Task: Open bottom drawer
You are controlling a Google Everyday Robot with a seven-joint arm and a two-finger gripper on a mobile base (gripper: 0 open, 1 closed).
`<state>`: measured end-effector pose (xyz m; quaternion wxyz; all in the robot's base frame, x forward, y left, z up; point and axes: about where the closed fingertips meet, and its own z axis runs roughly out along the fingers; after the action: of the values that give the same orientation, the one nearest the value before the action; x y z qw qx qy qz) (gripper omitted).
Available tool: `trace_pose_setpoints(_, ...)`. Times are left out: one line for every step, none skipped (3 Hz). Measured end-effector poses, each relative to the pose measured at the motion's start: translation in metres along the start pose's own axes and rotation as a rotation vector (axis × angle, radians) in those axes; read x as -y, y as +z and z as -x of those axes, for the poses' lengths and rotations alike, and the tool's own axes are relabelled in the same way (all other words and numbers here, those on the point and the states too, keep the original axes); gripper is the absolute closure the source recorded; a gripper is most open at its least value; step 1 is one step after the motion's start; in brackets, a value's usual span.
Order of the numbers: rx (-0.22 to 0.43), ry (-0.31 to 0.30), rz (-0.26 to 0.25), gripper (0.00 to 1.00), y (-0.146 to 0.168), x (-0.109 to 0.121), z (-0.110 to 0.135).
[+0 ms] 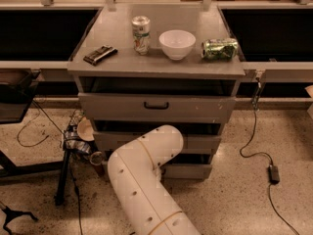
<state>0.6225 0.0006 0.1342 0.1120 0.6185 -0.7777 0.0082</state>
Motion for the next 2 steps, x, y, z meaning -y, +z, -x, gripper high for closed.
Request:
trace_pose_setpoints(0.000,-0.001,0.000,0.00,-0.0033,-0.0004,-0.0006)
trace_pose_setpoints(-0.026,-0.033,0.016,0.00,0.0017,-0.0060,-0.0036)
